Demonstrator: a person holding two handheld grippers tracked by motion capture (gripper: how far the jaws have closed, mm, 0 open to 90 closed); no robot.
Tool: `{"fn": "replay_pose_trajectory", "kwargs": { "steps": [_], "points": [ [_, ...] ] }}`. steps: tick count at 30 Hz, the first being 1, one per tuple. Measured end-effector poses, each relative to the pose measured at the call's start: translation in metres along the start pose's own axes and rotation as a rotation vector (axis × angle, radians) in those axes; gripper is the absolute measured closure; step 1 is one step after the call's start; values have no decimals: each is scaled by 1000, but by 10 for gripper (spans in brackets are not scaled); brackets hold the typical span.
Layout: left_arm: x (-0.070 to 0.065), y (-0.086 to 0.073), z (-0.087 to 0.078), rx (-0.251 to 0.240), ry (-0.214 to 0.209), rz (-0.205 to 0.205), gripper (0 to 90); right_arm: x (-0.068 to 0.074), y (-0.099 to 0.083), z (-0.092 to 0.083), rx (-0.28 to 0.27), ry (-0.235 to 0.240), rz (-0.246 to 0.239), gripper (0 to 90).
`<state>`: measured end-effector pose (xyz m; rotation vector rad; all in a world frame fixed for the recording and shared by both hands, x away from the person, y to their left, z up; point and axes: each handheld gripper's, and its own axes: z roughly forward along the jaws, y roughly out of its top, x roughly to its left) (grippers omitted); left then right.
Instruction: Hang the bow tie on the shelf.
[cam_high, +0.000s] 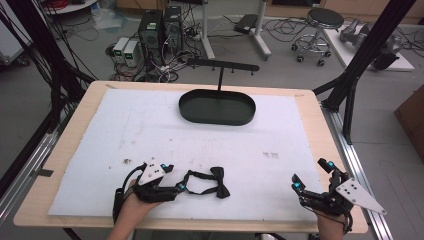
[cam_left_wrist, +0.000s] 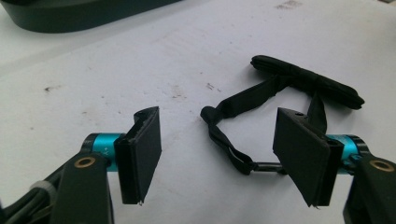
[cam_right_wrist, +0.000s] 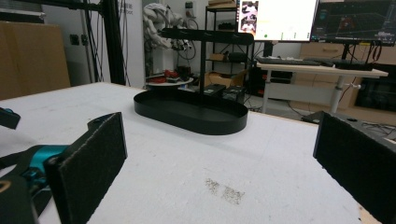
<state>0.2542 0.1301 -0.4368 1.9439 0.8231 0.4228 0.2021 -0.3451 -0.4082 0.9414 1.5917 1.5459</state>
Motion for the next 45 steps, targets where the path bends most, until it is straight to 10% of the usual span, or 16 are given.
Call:
{"fn": "replay_pose_trajectory", "kwargs": {
  "steps": [33,38,45],
  "points": [
    [-7,0,29,142,-27,40,867,-1,0,-1,-11,1,17,16],
    [-5,0,29,144,-41,18,884,-1,0,-1,-11,1,15,16],
    [-15,5,22,41,4,115,886,-1,0,0,-7,0,14,16]
  ]
}}
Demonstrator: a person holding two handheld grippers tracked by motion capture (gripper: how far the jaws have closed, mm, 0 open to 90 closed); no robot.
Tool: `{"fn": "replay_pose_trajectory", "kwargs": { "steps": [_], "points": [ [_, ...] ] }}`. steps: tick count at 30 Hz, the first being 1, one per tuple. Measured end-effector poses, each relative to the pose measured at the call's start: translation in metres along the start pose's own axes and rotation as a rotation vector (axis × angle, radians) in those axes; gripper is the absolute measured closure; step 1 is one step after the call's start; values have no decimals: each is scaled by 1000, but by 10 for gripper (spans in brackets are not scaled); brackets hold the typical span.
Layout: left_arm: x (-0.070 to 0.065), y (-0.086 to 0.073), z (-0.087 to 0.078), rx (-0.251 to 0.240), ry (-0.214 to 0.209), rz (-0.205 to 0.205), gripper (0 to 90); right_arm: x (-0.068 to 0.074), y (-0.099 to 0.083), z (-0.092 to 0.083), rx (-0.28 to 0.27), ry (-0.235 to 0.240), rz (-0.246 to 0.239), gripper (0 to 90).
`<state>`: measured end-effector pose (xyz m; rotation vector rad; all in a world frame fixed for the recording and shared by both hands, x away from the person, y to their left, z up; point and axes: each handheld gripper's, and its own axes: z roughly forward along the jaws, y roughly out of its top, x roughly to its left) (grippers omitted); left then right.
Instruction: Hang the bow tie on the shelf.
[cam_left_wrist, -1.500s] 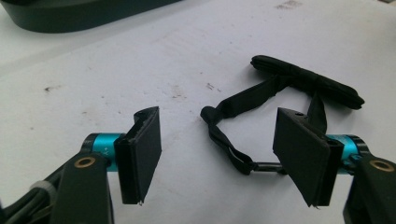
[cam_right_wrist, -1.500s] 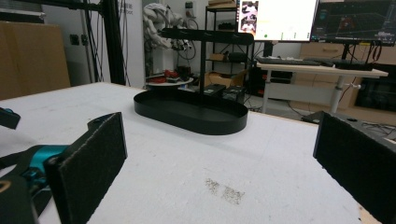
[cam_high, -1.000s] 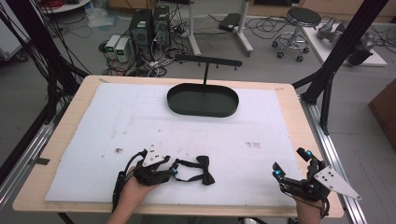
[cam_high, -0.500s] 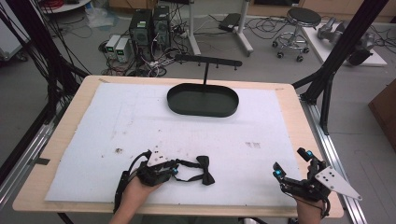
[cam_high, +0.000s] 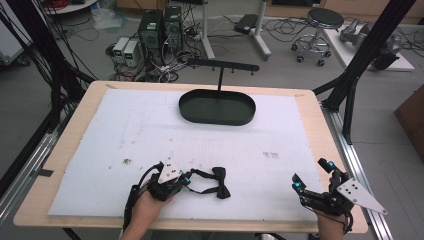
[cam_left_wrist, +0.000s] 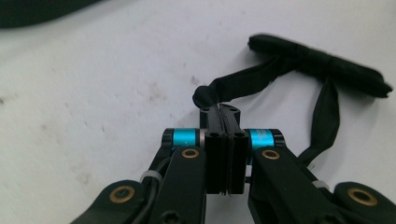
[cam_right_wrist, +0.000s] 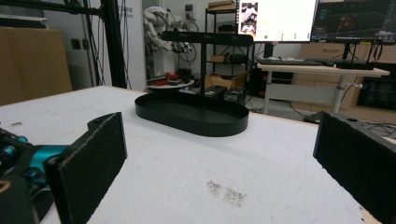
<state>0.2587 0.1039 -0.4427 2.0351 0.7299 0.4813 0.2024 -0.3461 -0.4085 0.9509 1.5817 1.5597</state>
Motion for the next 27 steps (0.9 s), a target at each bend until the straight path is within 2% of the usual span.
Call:
{"fn": "replay_pose_trajectory", "kwargs": {
  "steps": [6,7,8,9,10,11,12,14,15,16,22,27],
  "points": [
    [-8,16,-7,-90,54,115,886,0,0,0,-1,2,2,16],
    [-11,21,-8,-117,74,146,887,1,1,-1,0,2,3,16],
    [-11,21,-8,-117,74,146,887,1,1,-1,-3,4,3,16],
    [-13,23,-9,-134,87,165,887,1,1,-1,-3,4,3,16],
    [-15,27,-10,-165,114,203,887,1,2,-1,-7,4,-3,16],
    [-15,27,-10,-165,114,203,887,1,2,-1,-7,4,-3,16],
    [-15,30,-11,-183,129,232,887,1,2,-1,-6,3,-2,16],
    [-16,35,-12,-220,145,253,887,1,2,-1,-6,4,-3,16],
    [-16,39,-14,-256,164,273,887,1,2,-1,-6,5,-3,16],
    [-16,39,-14,-256,164,273,887,1,2,-1,-6,5,-3,16],
    [-12,51,-19,-380,211,291,887,0,1,-1,-6,4,1,16],
    [-5,61,-19,-450,213,260,887,0,0,0,-3,6,5,16]
  ]
}}
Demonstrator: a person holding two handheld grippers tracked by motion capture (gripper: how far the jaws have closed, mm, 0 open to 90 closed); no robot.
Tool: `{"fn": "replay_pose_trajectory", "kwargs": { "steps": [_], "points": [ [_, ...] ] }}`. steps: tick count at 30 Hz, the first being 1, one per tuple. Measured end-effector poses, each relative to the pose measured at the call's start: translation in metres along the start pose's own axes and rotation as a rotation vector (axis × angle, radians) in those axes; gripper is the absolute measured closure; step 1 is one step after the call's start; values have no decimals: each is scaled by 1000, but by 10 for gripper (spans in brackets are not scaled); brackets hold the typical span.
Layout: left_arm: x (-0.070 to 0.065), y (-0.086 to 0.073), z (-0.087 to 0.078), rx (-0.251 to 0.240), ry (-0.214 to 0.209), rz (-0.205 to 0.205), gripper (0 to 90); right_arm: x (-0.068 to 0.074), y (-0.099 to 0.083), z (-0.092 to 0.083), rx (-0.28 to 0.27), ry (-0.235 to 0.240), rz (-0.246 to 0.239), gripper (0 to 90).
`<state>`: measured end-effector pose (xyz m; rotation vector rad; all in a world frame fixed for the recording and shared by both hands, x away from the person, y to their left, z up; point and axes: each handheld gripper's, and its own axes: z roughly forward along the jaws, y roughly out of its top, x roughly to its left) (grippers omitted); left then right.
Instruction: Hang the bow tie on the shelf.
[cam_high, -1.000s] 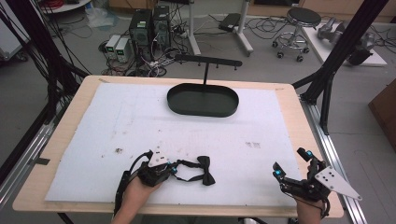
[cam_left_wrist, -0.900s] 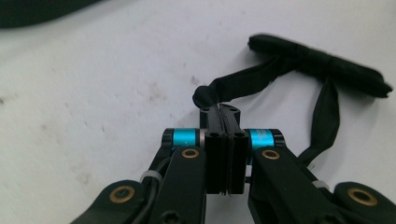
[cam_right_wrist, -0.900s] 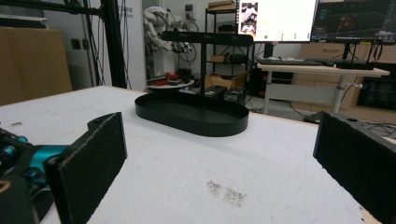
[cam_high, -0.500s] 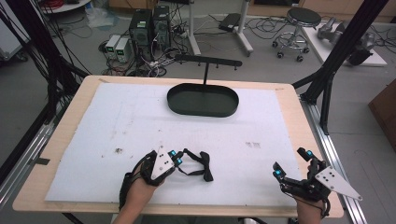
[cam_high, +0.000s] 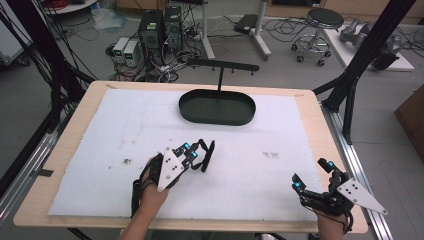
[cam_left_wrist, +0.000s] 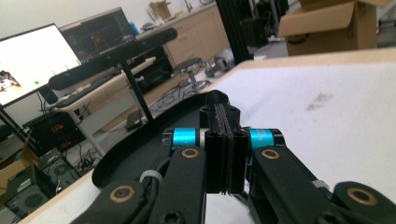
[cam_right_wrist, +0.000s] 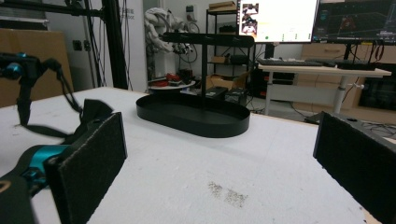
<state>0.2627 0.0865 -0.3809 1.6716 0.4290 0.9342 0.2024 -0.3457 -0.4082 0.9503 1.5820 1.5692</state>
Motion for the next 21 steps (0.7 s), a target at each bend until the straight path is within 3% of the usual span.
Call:
{"fn": "replay_pose_trajectory", "kwargs": {
  "steps": [8,12,16,21],
  "points": [
    [19,15,14,-82,37,-4,887,-1,-1,0,3,0,3,16],
    [31,26,22,-158,93,-2,888,-2,-3,1,6,-1,8,16],
    [39,32,29,-205,119,-16,888,-2,-4,2,9,-1,10,15],
    [52,36,43,-252,106,-60,888,-2,-5,3,7,2,12,16]
  ]
}}
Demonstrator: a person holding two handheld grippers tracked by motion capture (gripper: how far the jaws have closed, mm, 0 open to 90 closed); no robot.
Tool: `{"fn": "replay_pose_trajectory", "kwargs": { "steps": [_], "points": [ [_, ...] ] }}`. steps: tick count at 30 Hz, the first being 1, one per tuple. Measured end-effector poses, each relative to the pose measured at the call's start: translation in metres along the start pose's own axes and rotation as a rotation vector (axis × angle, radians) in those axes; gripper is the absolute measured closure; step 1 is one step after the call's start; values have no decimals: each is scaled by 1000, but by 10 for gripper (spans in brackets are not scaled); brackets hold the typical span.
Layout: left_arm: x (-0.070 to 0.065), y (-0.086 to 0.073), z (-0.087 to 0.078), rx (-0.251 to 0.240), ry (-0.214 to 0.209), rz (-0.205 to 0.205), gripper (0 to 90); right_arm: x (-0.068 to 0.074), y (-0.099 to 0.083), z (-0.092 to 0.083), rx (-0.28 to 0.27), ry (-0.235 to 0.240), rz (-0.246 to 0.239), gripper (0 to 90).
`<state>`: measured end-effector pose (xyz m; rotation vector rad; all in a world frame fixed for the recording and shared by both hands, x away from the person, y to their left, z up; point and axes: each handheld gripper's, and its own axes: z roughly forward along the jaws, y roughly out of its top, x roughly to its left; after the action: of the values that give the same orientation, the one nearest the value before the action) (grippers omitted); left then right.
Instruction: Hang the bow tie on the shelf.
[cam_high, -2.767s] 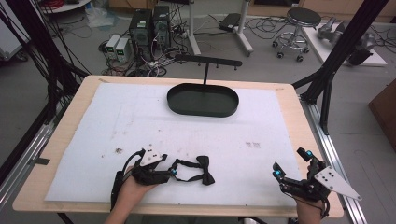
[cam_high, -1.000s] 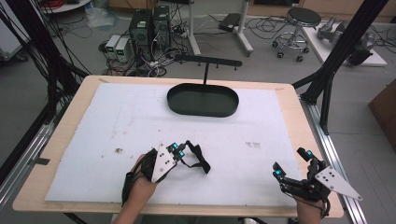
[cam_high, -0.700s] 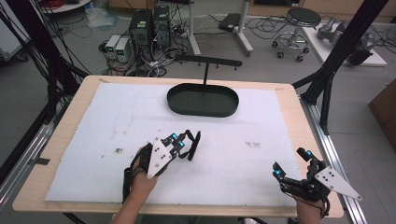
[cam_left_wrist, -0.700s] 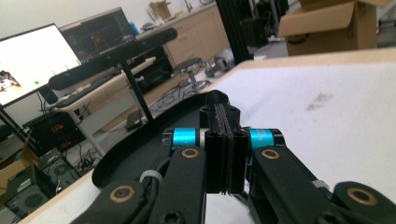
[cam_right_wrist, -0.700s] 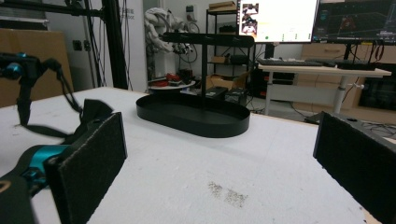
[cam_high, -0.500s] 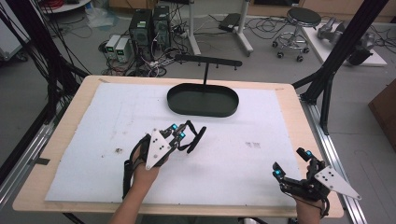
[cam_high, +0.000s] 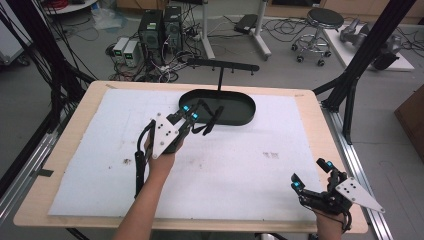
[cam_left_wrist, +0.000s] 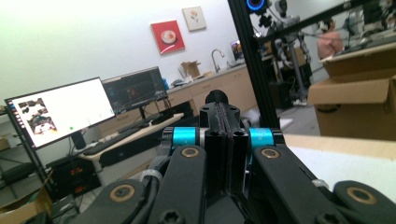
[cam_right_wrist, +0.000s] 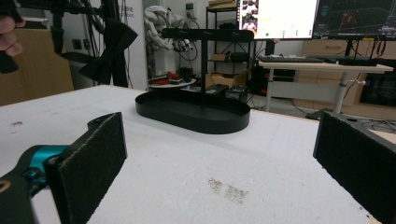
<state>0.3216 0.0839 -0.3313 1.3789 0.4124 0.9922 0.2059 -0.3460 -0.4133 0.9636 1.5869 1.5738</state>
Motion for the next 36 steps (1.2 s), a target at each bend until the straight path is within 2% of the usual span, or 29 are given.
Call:
{"fn": "replay_pose_trajectory", "kwargs": {
  "steps": [4,6,11,12,14,15,16,21,25,26,29,33,36],
  "points": [
    [9,-2,15,-30,-8,-33,888,1,0,1,-8,13,-3,16],
    [13,-3,24,-41,-12,-40,888,3,1,0,-30,41,-4,16],
    [23,-6,45,-62,-27,-55,888,7,5,0,-61,59,-9,16],
    [28,-8,53,-74,-21,-72,888,8,9,0,-74,69,-19,16],
    [31,-10,58,-75,-21,-83,888,11,12,0,-85,77,-20,16],
    [36,-13,67,-78,-16,-100,888,12,13,0,-92,82,-24,16],
    [36,-13,67,-78,-16,-100,888,14,15,-1,-96,86,-20,16],
    [44,-19,92,-63,-17,-103,888,16,21,-3,-130,94,-32,16],
    [52,-25,110,-58,4,-113,888,20,27,-6,-146,102,-41,16],
    [55,-30,117,-60,22,-112,888,21,28,-6,-148,104,-46,16],
    [59,-34,125,-43,32,-121,888,24,31,-6,-153,111,-56,16],
    [64,-41,136,-14,67,-121,887,27,34,-6,-157,120,-72,16],
    [68,-46,142,-3,71,-124,888,29,36,-6,-163,124,-76,16]
  ]
}}
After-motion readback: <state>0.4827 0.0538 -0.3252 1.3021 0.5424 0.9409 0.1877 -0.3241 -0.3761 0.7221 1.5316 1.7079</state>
